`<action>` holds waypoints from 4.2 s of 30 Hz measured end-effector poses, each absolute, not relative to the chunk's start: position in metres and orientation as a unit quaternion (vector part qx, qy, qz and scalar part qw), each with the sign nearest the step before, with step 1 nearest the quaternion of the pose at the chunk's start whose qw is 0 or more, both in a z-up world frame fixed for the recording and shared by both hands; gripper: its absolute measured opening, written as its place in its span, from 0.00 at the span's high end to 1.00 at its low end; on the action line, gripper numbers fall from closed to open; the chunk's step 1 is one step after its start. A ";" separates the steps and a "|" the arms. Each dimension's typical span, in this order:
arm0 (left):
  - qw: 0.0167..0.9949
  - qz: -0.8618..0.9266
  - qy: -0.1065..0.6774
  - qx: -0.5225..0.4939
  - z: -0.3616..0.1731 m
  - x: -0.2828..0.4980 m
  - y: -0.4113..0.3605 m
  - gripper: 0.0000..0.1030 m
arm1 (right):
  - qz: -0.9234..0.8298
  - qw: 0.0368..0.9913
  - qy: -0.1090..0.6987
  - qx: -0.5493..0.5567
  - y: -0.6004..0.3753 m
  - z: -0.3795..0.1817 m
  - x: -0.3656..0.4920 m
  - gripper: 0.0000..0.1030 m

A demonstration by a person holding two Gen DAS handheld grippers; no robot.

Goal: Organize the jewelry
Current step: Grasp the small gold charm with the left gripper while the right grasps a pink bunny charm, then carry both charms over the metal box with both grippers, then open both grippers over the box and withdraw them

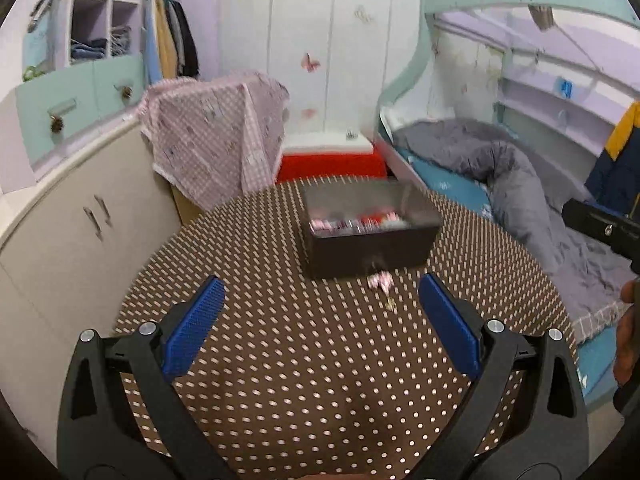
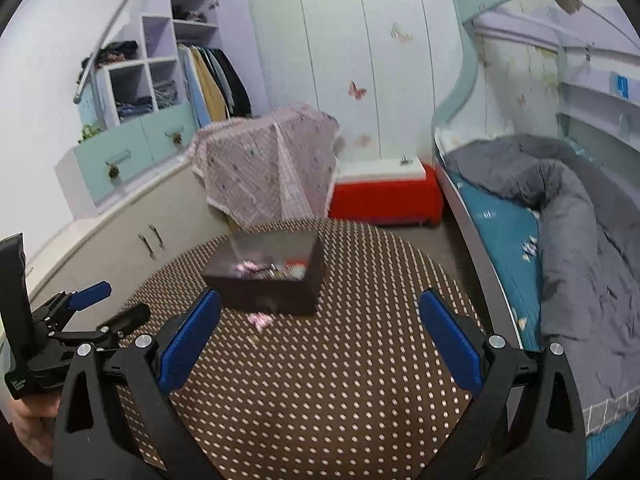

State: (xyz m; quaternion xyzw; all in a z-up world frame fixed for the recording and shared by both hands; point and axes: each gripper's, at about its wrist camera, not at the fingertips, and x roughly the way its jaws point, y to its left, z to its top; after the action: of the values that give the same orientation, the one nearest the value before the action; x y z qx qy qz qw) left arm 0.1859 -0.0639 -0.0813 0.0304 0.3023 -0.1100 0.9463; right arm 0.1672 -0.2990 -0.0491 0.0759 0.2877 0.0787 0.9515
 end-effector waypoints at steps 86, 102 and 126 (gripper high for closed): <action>0.929 -0.188 0.319 -0.005 0.017 0.305 -0.060 0.87 | 0.199 0.923 0.329 0.025 -0.236 0.025 0.292 0.84; 0.917 -0.134 0.372 -0.059 -0.023 0.353 -0.043 0.13 | 0.152 0.907 0.378 0.104 -0.255 -0.024 0.338 0.08; 0.974 -0.028 0.225 0.025 0.045 0.216 -0.021 0.06 | 0.122 0.950 0.274 0.086 -0.266 0.044 0.231 0.08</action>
State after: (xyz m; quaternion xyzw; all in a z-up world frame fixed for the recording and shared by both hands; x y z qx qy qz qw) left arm 0.2164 -0.0209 0.0451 0.0252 0.2252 -0.0276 0.9736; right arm 0.2312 -0.2664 0.0441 0.0856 0.2744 0.1222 0.9500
